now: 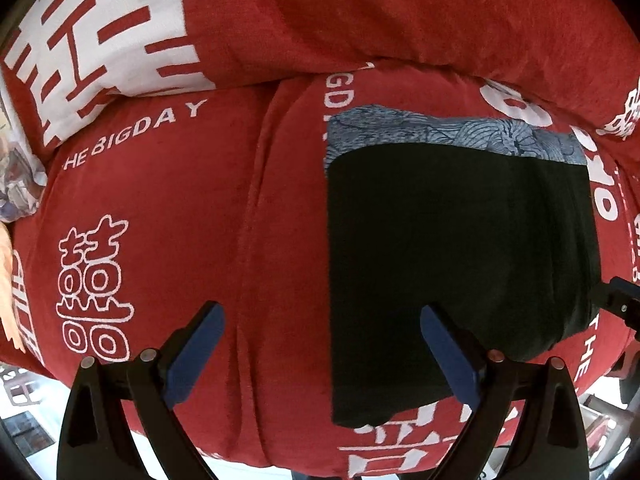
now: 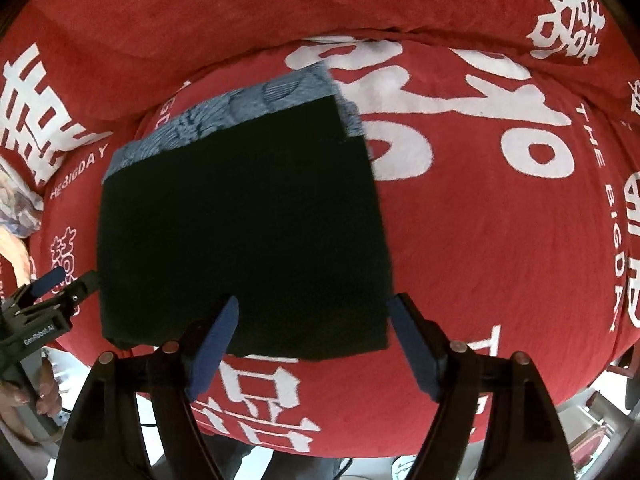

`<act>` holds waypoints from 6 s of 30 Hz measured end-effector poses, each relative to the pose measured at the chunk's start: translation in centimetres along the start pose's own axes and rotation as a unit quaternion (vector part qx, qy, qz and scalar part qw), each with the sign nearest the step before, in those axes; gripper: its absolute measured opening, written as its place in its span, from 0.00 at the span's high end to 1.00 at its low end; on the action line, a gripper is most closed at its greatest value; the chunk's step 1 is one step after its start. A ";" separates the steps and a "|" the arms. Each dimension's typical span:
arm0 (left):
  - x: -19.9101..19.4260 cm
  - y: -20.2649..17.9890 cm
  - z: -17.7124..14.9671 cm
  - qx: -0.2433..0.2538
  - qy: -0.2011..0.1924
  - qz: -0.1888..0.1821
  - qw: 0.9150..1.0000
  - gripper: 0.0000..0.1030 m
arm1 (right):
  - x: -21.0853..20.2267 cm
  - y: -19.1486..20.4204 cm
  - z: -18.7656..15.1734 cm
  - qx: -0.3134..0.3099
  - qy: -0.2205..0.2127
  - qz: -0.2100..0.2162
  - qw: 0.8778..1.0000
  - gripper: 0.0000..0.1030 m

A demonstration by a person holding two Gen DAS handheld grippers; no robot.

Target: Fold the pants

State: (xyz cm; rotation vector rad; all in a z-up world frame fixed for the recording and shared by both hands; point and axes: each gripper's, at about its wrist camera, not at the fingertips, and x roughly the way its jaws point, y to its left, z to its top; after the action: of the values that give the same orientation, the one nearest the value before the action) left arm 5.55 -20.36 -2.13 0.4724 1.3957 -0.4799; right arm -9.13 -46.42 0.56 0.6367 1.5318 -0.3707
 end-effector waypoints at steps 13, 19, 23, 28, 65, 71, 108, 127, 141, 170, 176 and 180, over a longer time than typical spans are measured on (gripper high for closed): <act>1.7 -2.2 1.9 -0.002 0.019 0.019 1.000 0.04 | 1.6 -5.0 1.1 0.024 0.009 0.080 0.996 0.21; 2.2 -2.3 2.5 -0.014 0.028 0.014 0.999 0.04 | 2.8 -5.8 1.7 0.029 0.030 0.107 0.993 0.21; 2.6 -2.3 2.6 -0.021 0.038 0.001 0.999 0.04 | 3.4 -6.3 1.7 0.036 0.039 0.136 0.989 0.17; 3.5 -1.8 2.9 -0.039 0.053 -0.020 0.998 0.01 | 4.0 -6.7 2.0 0.037 0.051 0.148 0.987 0.17; 7.6 -0.5 4.4 -0.014 0.064 -0.202 0.977 0.01 | 7.6 -7.1 5.0 0.023 0.082 0.281 0.956 0.15; 9.1 -0.7 4.9 -0.015 0.064 -0.233 0.970 0.00 | 8.6 -6.9 6.0 0.010 0.072 0.309 0.948 0.14; 4.6 2.1 -2.7 -0.037 0.028 -0.155 0.987 0.05 | 7.4 -6.3 -1.7 0.078 0.078 0.306 0.946 0.47; -1.8 -0.5 1.0 -0.028 -0.062 -0.166 0.984 0.05 | 1.2 0.8 1.5 -0.071 0.007 0.174 0.982 0.80; 1.4 0.5 -0.9 -0.039 -0.009 -0.037 0.999 0.05 | 2.6 -0.9 1.6 -0.021 0.034 0.155 0.987 0.93; -5.8 -3.5 -9.1 0.013 0.026 0.015 0.999 0.01 | -3.8 4.0 -7.3 -0.062 0.010 0.048 0.997 0.12; -8.1 -2.3 -10.5 0.012 0.014 0.007 1.000 0.01 | -5.7 5.2 -9.4 -0.051 -0.011 0.023 0.998 0.00; -9.2 -1.7 -11.2 0.008 0.013 0.000 1.000 0.01 | -6.5 5.7 -10.3 -0.036 -0.003 0.021 0.999 0.00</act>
State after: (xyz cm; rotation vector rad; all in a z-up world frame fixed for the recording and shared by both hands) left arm -5.50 -14.87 5.68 0.4925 1.4172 -0.4877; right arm -14.17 -36.94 8.57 0.6099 1.5172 -0.2838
